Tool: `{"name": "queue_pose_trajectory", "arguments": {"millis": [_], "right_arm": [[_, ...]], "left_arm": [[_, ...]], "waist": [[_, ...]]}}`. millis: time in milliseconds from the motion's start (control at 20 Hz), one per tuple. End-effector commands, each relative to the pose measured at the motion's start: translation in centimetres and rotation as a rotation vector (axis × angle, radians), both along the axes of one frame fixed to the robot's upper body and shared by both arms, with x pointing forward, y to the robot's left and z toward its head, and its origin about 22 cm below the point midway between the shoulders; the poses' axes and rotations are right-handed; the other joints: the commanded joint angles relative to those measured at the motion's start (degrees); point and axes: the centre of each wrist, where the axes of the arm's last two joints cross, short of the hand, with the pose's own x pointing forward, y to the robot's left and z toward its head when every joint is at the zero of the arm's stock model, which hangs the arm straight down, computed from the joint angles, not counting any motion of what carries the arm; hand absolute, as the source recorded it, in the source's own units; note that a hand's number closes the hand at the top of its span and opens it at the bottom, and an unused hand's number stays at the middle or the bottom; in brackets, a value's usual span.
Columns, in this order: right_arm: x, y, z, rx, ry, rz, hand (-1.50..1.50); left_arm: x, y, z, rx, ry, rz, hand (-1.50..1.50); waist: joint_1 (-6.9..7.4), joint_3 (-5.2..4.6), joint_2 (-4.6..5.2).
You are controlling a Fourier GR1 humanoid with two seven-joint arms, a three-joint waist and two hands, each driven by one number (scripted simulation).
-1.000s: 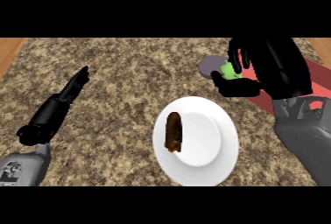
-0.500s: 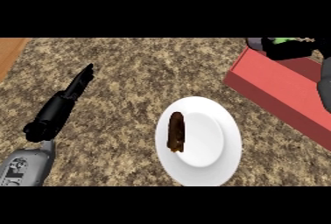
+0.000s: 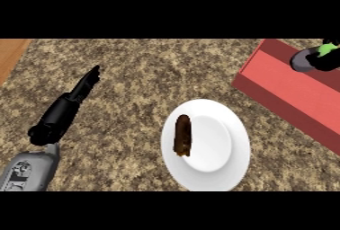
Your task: Pick the eggplant from the plate and place it in the cardboard box
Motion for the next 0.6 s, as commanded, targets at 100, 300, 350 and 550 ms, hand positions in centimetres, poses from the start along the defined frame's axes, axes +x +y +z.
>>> {"name": "queue_pose_trajectory", "arguments": {"millis": [100, 300, 350, 550], "right_arm": [[1.1, -2.5, -0.8, -0.051, 0.218, 0.043, 1.5], [0.6, -5.9, -3.1, -0.031, 0.343, 0.048, -1.5], [0.6, -5.3, -3.4, -0.022, 0.357, 0.105, -1.5], [0.8, -6.6, -2.9, 0.073, 0.296, 0.24, -1.5]], "left_arm": [[0.6, 0.8, 0.1, 0.01, 0.01, 0.007, 0.0], [0.1, -0.5, 0.1, -0.005, -0.027, -0.005, 0.0], [0.7, -1.1, 2.1, -0.002, -0.024, 0.001, 0.0], [1.2, -0.1, 0.9, -0.005, -0.012, 0.003, 0.0]], "waist": [[0.17, -0.02, -0.01], [0.68, 0.04, 0.2], [-0.04, 0.04, -0.16], [0.23, 0.06, 0.13]]}}
